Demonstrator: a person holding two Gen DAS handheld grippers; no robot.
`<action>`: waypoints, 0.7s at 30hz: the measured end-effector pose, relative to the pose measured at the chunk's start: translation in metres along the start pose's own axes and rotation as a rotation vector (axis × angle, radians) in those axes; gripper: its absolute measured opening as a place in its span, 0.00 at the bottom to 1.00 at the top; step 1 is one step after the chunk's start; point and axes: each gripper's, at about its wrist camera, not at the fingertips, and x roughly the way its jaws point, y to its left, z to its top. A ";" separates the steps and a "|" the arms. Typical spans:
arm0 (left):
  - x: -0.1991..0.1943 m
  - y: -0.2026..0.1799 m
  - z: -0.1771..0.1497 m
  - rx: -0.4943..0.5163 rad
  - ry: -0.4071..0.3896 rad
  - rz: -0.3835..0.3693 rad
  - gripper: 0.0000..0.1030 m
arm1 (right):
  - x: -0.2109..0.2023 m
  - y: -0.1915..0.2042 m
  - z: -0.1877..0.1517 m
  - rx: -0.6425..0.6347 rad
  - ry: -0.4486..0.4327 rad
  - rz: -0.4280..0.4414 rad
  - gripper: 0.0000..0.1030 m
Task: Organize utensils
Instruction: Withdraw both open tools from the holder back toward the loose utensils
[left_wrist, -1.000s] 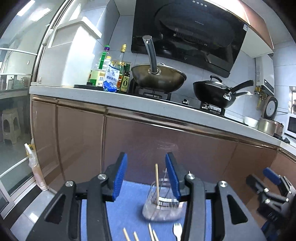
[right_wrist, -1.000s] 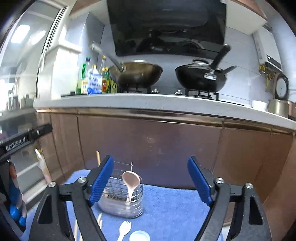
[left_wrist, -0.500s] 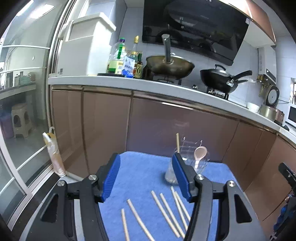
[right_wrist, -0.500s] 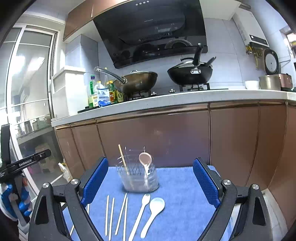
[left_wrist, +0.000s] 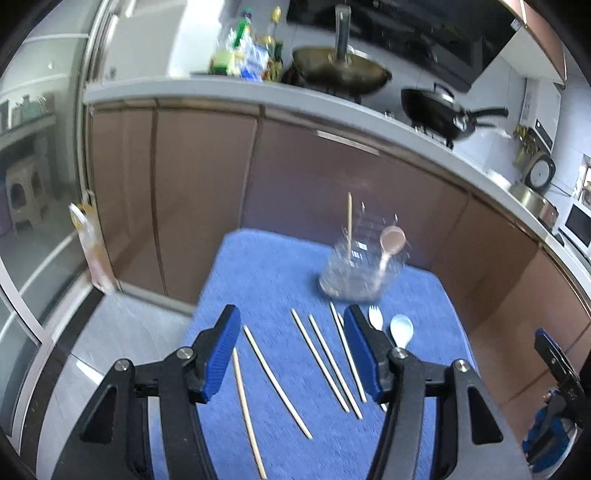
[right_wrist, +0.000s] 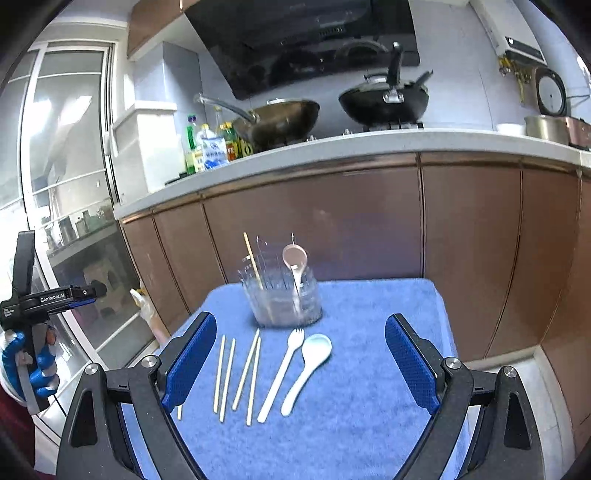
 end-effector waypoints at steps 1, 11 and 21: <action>0.005 -0.002 -0.002 0.004 0.023 -0.004 0.55 | 0.002 -0.002 -0.001 0.001 0.013 -0.007 0.88; 0.059 -0.014 -0.013 0.002 0.217 -0.037 0.54 | 0.029 -0.028 -0.018 0.027 0.115 -0.024 0.76; 0.115 -0.020 -0.016 0.011 0.364 -0.029 0.54 | 0.077 -0.042 -0.025 0.007 0.253 0.016 0.60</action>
